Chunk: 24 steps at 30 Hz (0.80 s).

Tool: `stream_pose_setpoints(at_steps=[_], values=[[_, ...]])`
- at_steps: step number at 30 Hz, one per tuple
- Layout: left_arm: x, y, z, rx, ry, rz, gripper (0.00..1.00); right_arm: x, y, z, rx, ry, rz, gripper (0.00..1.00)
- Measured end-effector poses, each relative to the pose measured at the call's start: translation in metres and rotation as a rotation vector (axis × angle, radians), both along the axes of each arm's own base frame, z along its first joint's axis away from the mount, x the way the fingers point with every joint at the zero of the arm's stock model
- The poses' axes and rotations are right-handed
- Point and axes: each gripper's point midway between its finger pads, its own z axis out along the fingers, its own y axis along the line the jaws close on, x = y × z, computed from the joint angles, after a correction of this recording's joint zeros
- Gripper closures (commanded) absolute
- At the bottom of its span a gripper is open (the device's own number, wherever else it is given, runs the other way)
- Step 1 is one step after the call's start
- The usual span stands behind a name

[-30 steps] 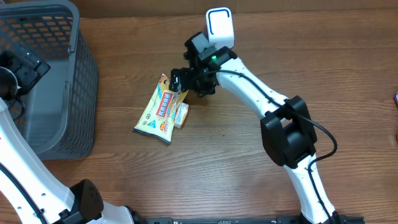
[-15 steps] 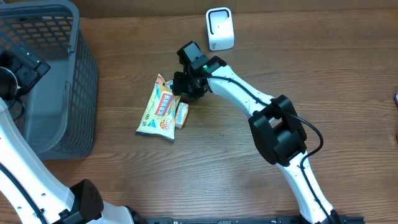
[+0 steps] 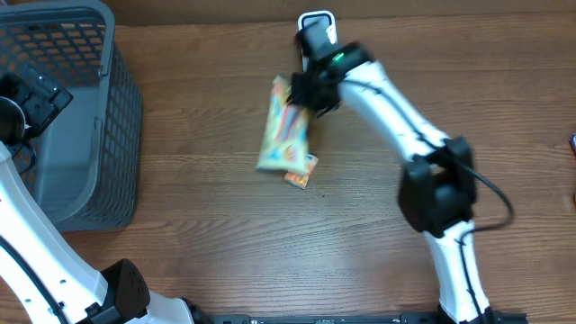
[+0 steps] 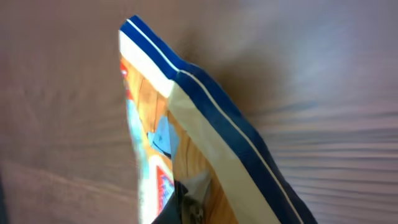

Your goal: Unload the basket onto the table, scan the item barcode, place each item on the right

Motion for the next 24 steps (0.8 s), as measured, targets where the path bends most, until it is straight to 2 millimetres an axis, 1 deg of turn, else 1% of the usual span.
stream_pose_setpoints(at_steps=[1, 2, 3, 4, 5, 7, 9, 10, 12, 13, 15, 18, 19, 20, 21, 23, 24], values=[[0.000, 0.000, 0.000, 0.000, 0.000, 0.000, 0.00, 0.006, -0.018, 0.025, -0.037, -0.060, -0.021, 0.96], [0.000, 0.000, 0.000, 0.000, 0.000, 0.000, 0.00, 0.008, -0.031, 0.046, -0.066, -0.107, -0.037, 0.96], [0.000, 0.000, 0.000, 0.000, 0.000, 0.000, 0.00, 0.010, -0.049, 0.073, -0.108, -0.172, -0.058, 0.96], [0.000, 0.000, 0.000, 0.000, 0.000, 0.000, 0.00, 0.008, -0.063, 0.096, -0.146, -0.224, -0.078, 0.96], [0.000, 0.000, 0.000, 0.000, 0.000, 0.000, 0.00, 0.004, -0.082, 0.120, -0.206, -0.277, -0.109, 0.96], [0.000, 0.000, 0.000, 0.000, 0.000, 0.000, 0.00, -0.014, -0.115, 0.162, -0.320, -0.350, -0.164, 0.96], [0.000, 0.000, 0.000, 0.000, 0.000, 0.000, 0.00, -0.030, -0.139, 0.182, -0.418, -0.374, -0.206, 0.96], [0.000, 0.000, 0.000, 0.000, 0.000, 0.000, 0.00, -0.039, -0.150, 0.188, -0.472, -0.370, -0.223, 0.96], [0.000, 0.000, 0.000, 0.000, 0.000, 0.000, 0.00, -0.051, -0.166, 0.184, -0.556, -0.329, -0.239, 0.96], [0.000, 0.000, 0.000, 0.000, 0.000, 0.000, 0.00, -0.054, -0.171, 0.178, -0.589, -0.306, -0.244, 0.96], [0.000, 0.000, 0.000, 0.000, 0.000, 0.000, 0.00, -0.055, -0.177, 0.159, -0.646, -0.256, -0.251, 0.96], [0.000, 0.000, 0.000, 0.000, 0.000, 0.000, 0.00, -0.049, -0.178, 0.120, -0.700, -0.200, -0.248, 0.96], [0.000, 0.000, 0.000, 0.000, 0.000, 0.000, 0.00, -0.048, -0.178, 0.097, -0.723, -0.170, -0.240, 0.96], [0.000, 0.000, 0.000, 0.000, 0.000, 0.000, 0.00, -0.049, -0.178, 0.090, -0.729, -0.161, -0.237, 0.96], [0.000, 0.000, 0.000, 0.000, 0.000, 0.000, 0.00, -0.046, -0.178, 0.074, -0.741, -0.152, -0.236, 0.96], [0.000, 0.000, 0.000, 0.000, 0.000, -0.001, 0.00, -0.049, -0.181, 0.046, -0.774, -0.124, -0.228, 0.96], [0.000, 0.000, 0.000, 0.000, 0.000, 0.000, 0.00, -0.053, -0.183, 0.030, -0.800, -0.098, -0.217, 0.96]])
